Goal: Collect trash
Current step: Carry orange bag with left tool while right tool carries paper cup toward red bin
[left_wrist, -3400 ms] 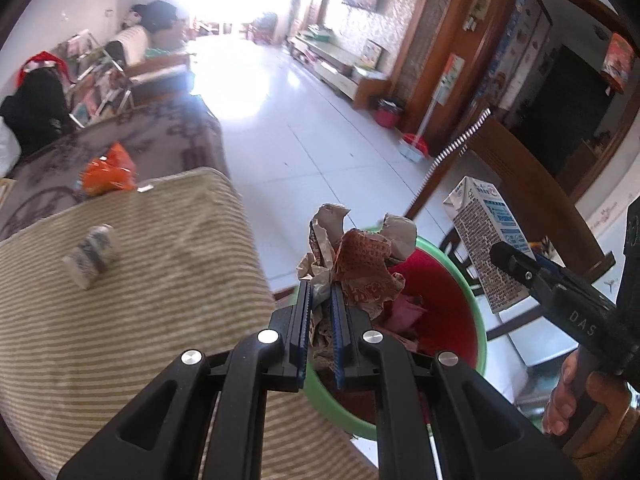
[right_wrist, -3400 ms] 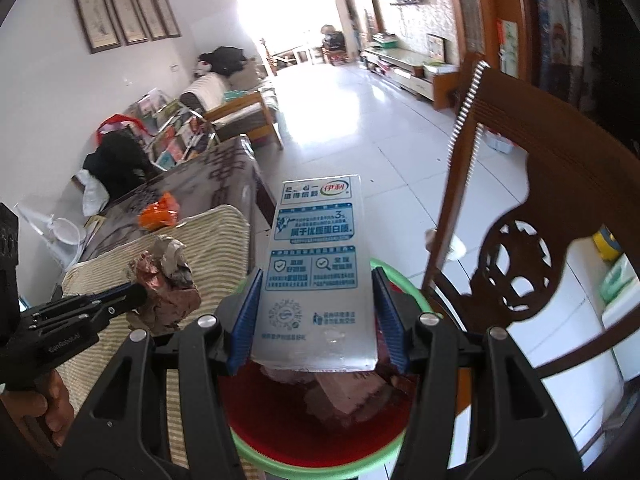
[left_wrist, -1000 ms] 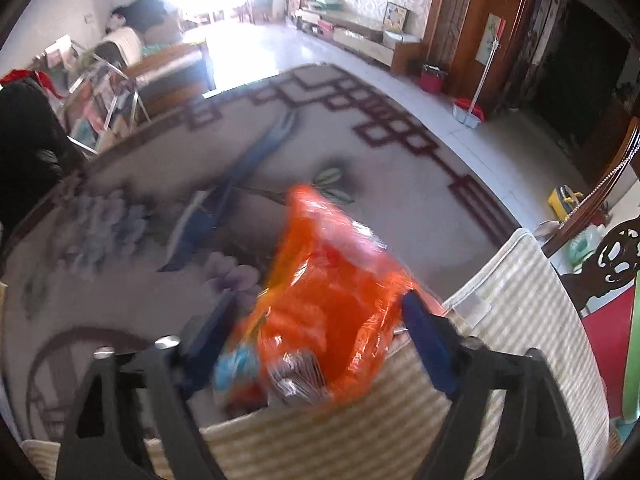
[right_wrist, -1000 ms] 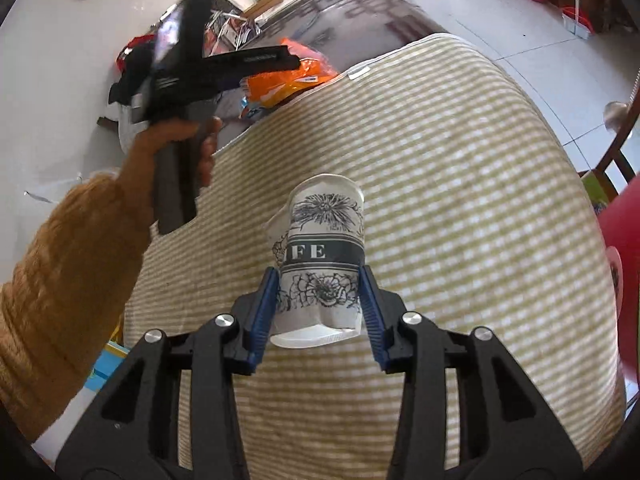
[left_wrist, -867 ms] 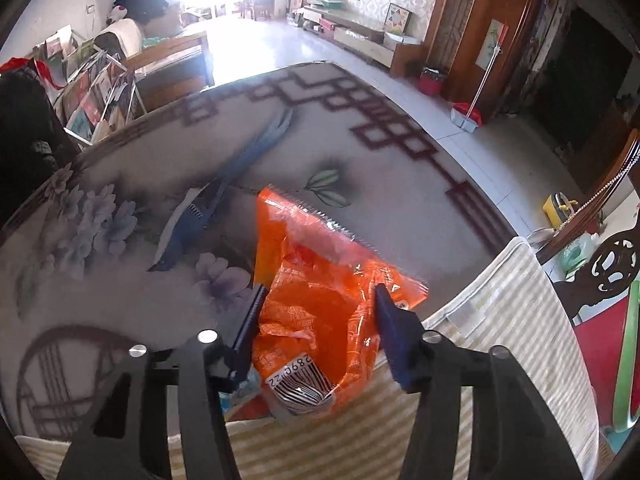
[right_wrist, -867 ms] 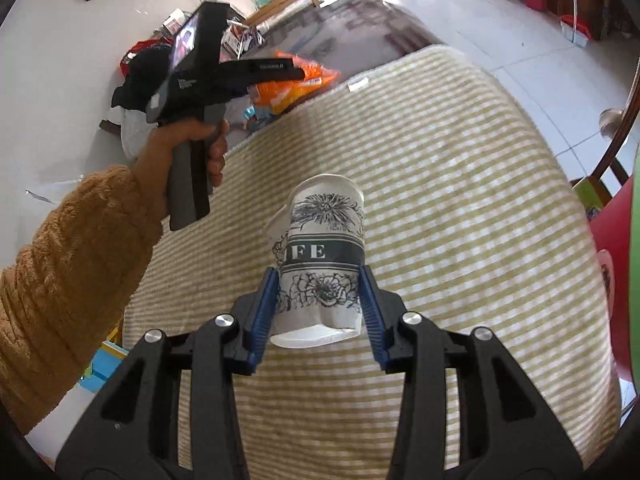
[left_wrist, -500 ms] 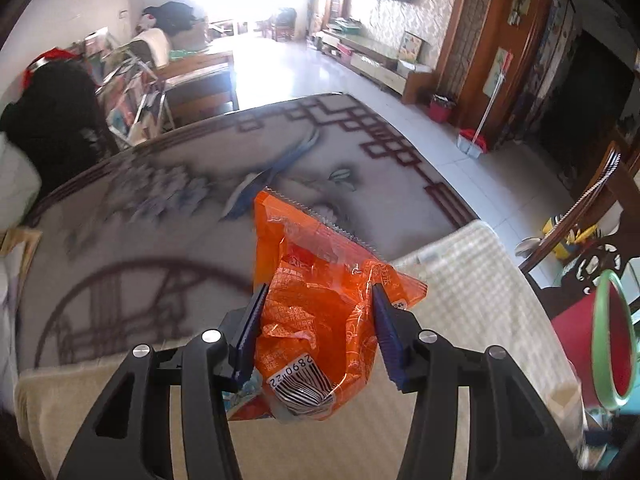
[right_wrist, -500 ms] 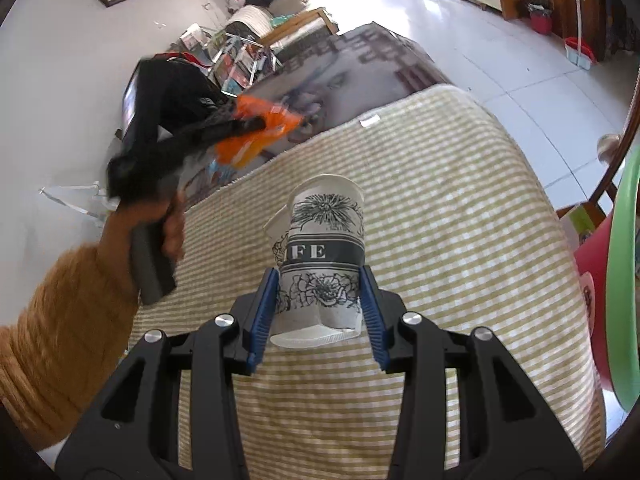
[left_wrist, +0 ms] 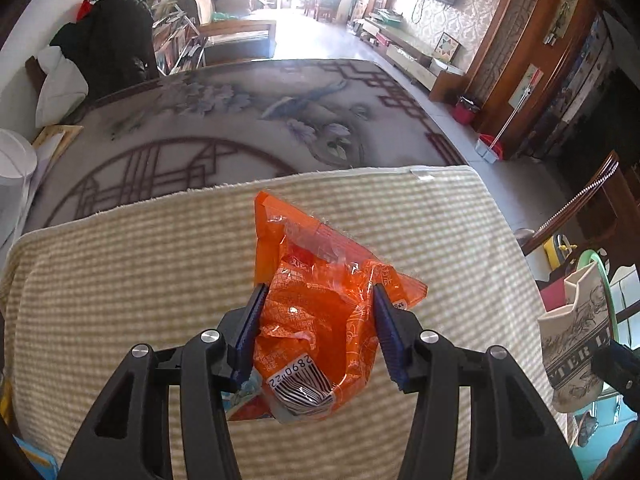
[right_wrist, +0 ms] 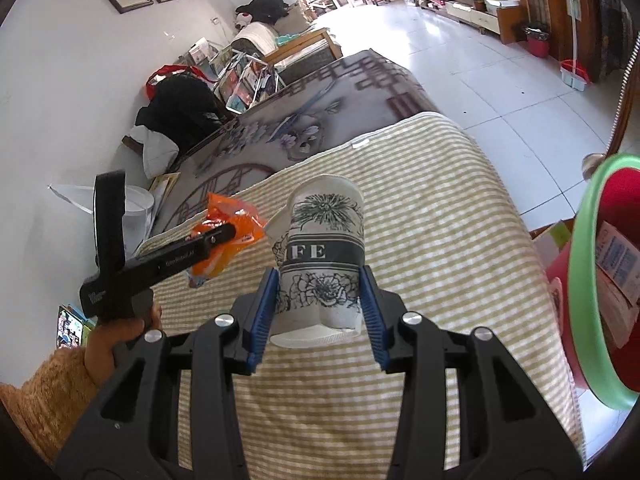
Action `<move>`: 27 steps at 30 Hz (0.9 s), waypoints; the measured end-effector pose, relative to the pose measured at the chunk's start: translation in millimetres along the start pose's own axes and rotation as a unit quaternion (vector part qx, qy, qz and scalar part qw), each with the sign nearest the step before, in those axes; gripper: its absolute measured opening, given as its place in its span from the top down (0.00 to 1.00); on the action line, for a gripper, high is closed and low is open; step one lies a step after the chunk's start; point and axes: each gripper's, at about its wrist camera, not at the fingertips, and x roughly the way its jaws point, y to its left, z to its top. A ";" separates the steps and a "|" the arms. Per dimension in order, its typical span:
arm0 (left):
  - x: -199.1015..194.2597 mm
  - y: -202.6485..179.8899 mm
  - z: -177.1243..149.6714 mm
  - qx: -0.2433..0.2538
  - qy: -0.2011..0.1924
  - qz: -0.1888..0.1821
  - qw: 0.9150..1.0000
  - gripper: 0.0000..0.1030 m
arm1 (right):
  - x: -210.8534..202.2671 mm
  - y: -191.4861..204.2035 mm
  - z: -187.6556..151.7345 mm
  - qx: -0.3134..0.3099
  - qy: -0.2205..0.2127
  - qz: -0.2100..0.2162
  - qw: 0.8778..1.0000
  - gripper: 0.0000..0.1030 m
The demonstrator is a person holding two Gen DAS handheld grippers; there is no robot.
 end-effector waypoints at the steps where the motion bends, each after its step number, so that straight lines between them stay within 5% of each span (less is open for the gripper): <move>1: -1.0 -2.6 0.1 0.000 0.000 0.000 1.000 0.52 | -2.7 -1.4 -0.7 0.001 -0.002 -0.001 1.000 0.61; 14: -20.7 -52.2 -2.6 -0.005 -0.018 -0.011 1.000 0.52 | -41.8 -31.4 -4.7 -0.001 -0.025 0.001 1.000 0.61; 27: -74.2 -69.4 -43.6 -0.084 -0.059 0.037 0.994 0.52 | -52.8 -15.3 18.9 -0.121 0.008 0.071 0.990 0.61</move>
